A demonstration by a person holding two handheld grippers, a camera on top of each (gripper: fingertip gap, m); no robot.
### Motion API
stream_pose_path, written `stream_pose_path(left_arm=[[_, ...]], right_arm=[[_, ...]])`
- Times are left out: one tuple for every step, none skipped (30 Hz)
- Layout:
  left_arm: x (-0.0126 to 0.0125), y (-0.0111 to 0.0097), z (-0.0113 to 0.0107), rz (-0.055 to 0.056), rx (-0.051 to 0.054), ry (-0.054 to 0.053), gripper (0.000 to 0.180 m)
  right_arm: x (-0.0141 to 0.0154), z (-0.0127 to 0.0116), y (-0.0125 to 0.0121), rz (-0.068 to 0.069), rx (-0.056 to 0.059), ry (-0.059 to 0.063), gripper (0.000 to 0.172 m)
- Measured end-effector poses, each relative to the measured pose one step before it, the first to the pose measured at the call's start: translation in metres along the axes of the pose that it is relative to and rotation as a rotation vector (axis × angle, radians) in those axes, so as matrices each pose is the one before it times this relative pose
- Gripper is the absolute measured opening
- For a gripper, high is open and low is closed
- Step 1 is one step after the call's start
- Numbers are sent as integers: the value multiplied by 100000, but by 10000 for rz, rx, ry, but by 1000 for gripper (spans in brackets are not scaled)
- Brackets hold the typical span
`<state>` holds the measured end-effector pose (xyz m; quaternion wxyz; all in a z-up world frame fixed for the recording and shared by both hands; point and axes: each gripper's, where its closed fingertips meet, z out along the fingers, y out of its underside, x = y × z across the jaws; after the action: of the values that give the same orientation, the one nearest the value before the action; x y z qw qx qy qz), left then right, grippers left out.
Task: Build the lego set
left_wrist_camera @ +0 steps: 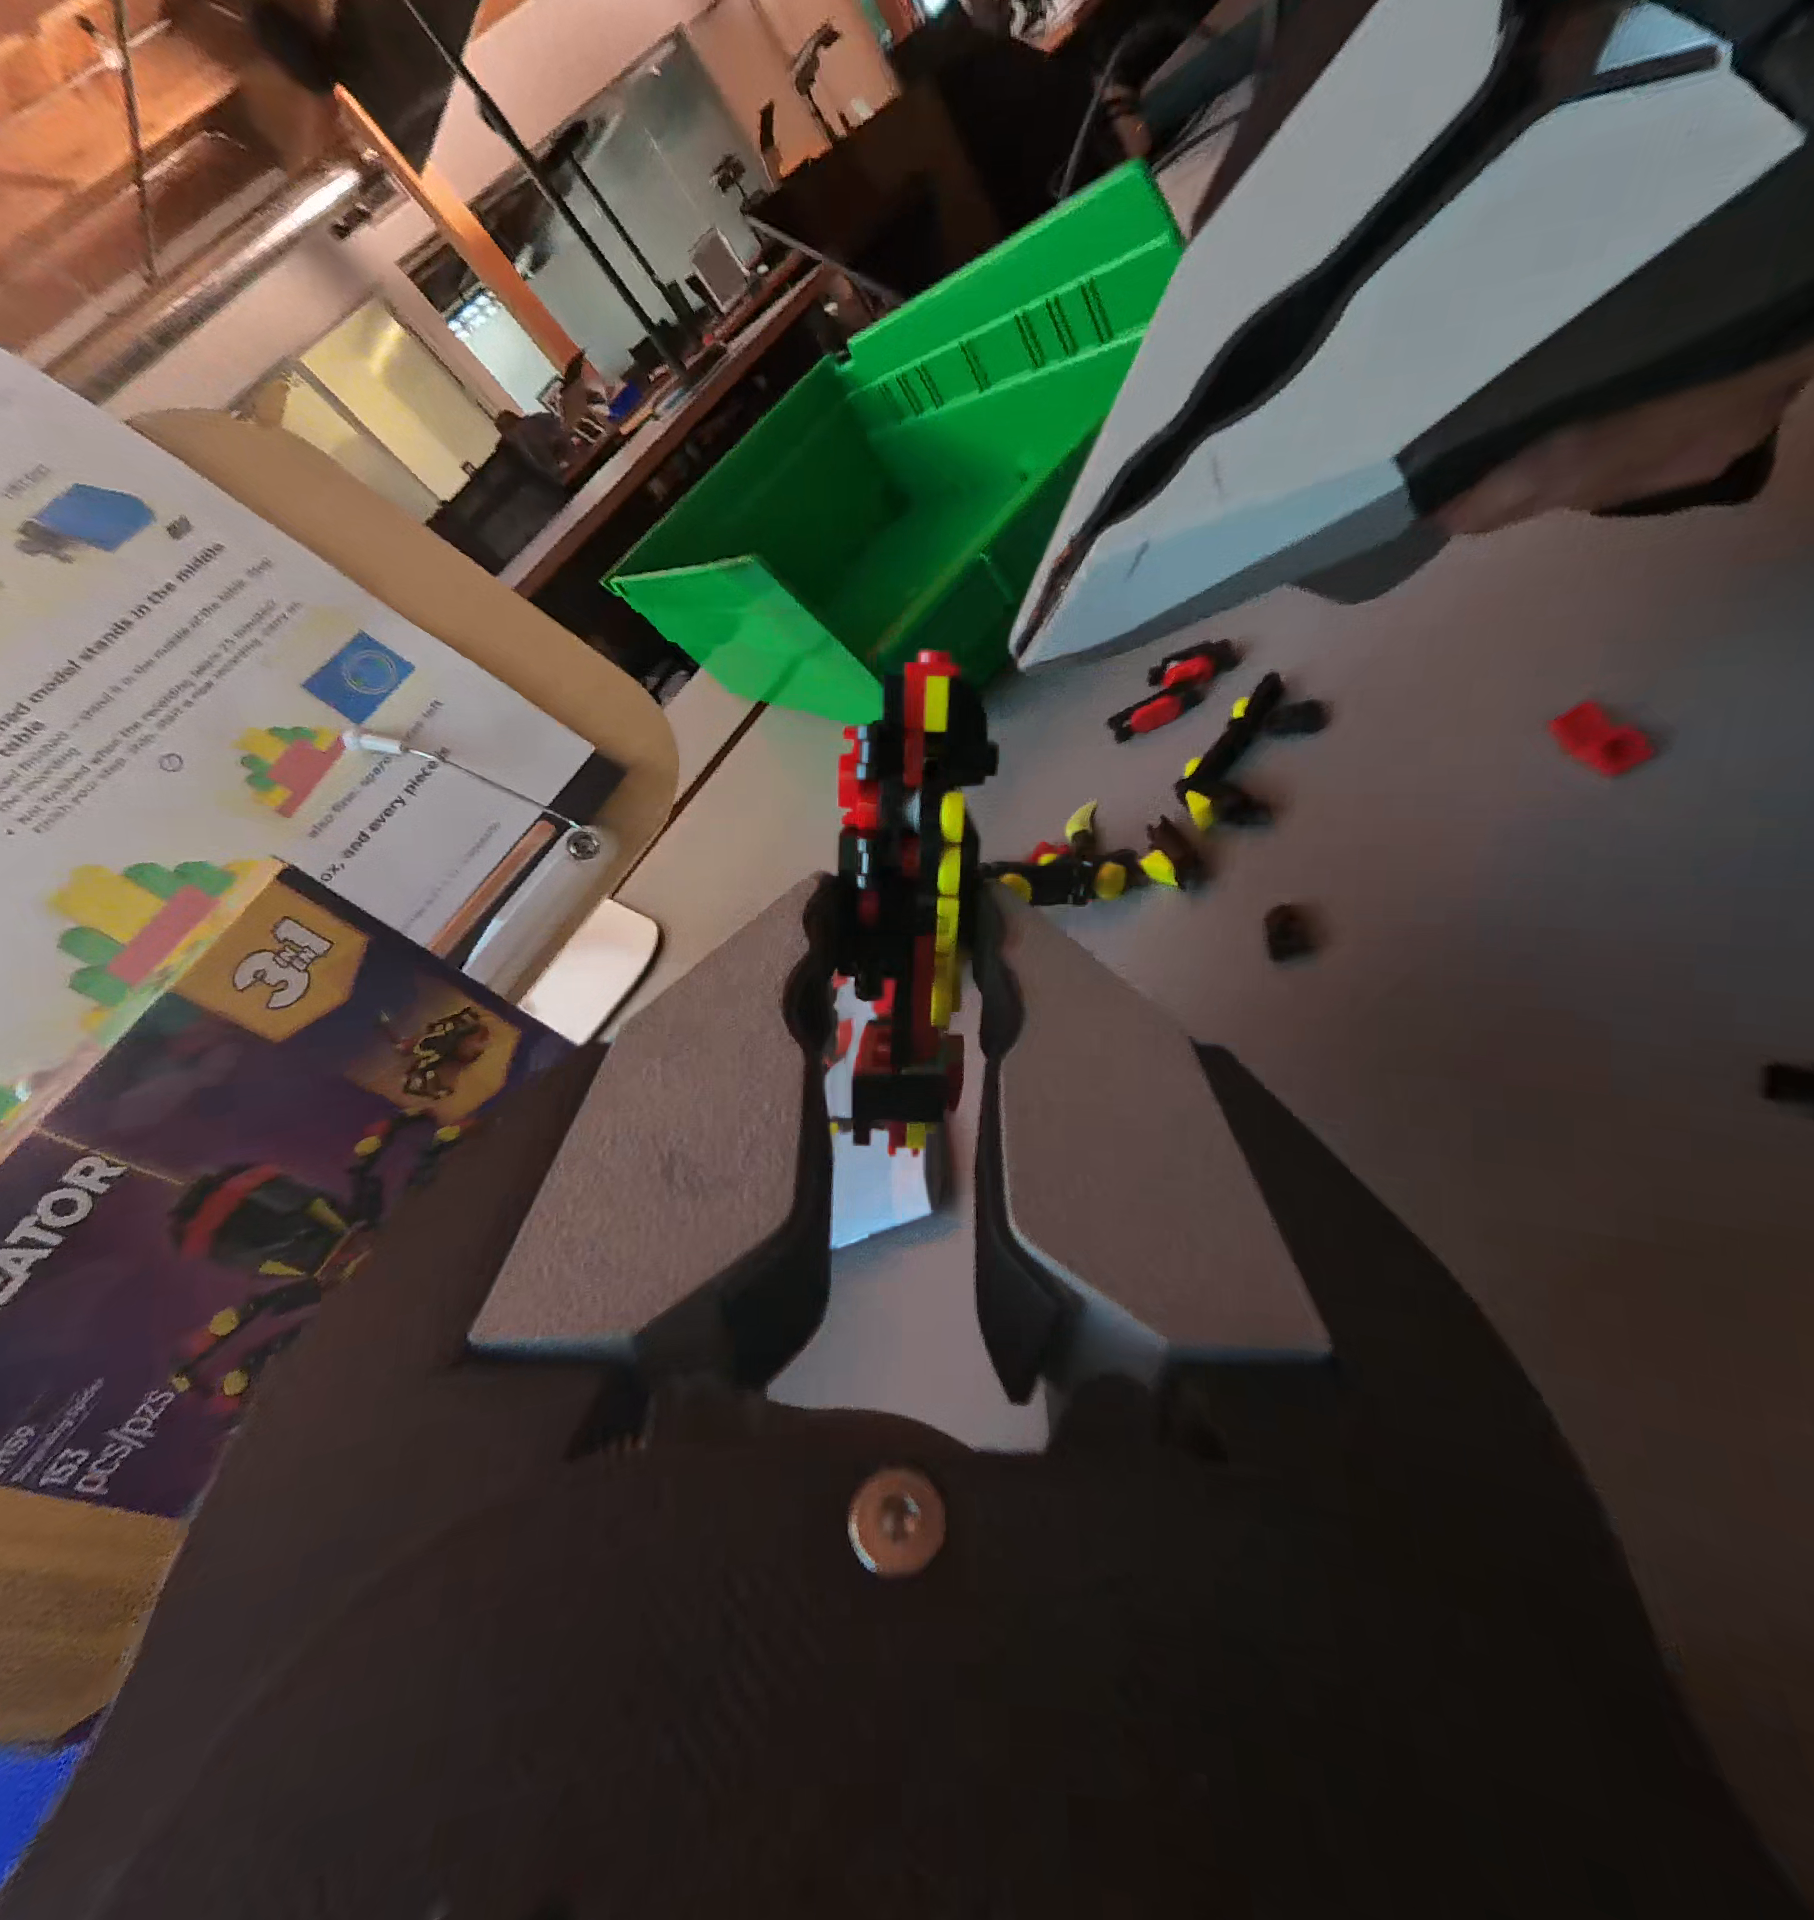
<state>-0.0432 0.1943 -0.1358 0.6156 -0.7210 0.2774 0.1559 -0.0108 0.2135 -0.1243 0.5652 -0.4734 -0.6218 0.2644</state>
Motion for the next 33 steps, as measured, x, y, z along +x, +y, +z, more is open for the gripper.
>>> stream_pose_path(left_arm=[[551,-49,-76,69,222,408,23],[750,-534,-223,102,521,489,23],[522,-457,-184,-19,296,359,22],[93,-294,-63,-245,121,94,22],[26,-286,-2,-245,104,49,23],[142,-325,-16,-63,157,87,23],[172,-228,-30,111,122,55,22],[62,-16,-10,168,-5,-37,23],[66,102,21,163,-63,-16,23],[158,73,8,89,-27,82,23],[52,46,12,-3,-2,45,23],[-115,84,8,-48,-16,-10,23],[-146,140,8,-93,-21,13,23],[-215,199,-10,-196,-55,38,23],[-433,66,-81,-319,-6,-61,23],[-231,-163,-167,-435,141,118,23],[232,-358,-255,-520,237,454,23],[314,-463,-276,-526,301,456,23],[142,-408,-233,-380,271,278,22],[324,-170,-138,-208,105,356,22],[449,55,-64,-120,-30,394,22],[234,1,-60,-38,32,206,22],[352,-20,-75,2,24,279,22],[407,-78,-113,-26,48,329,22],[355,-201,-128,-92,136,288,22],[557,-220,-87,-164,146,388,21],[565,-110,-44,-153,83,387,21],[153,-70,-115,-47,52,124,21],[-20,-91,-94,-3,70,5,22],[-36,48,9,-48,-28,0,22],[-58,132,73,-23,-97,-23,22],[-68,-9,40,14,-2,-61,22],[28,-137,7,1,93,2,22]], right_arm=[[-344,76,164,72,37,-305,0],[58,109,282,51,-128,42,0],[42,81,45,-17,-27,87,0],[-185,-19,-347,-36,223,-20,0],[-140,-95,-468,-2,279,24,0],[-73,-75,-293,-31,139,28,0],[-201,-36,-184,-45,97,-84,0],[-246,-23,-121,15,90,-137,0],[-146,8,-35,84,33,-108,0],[-221,-5,-73,116,49,-184,0],[-316,-63,-193,156,123,-284,0],[-99,-119,-62,219,38,-175,1],[-119,-164,85,188,-61,-258,3],[-88,-157,90,232,-12,-275,7],[28,-77,141,330,8,-207,10],[56,-18,214,322,-53,-192,13],[152,-1,119,192,-47,-66,16],[-37,-67,-221,5,122,-75,18],[-337,-120,-440,-126,258,-154,17],[-312,-87,-396,-142,232,-74,15],[-331,22,-161,-111,74,-101,17],[-391,144,156,-68,-105,-176,18],[-417,197,295,-34,-167,-212,20],[-488,201,264,-40,-146,-247,22],[-592,174,91,-94,-59,-279,20],[-729,113,-47,-148,23,-329,18],[-658,50,-40,-188,-18,-267,16],[-118,-20,-142,-237,74,49,17],[38,1,-111,-154,61,91,17],[-102,47,56,11,-37,-70,13],[-129,51,79,118,-38,-109,12],[51,-23,-33,27,20,-9,12],[25,-86,-133,-14,63,-27,12]])
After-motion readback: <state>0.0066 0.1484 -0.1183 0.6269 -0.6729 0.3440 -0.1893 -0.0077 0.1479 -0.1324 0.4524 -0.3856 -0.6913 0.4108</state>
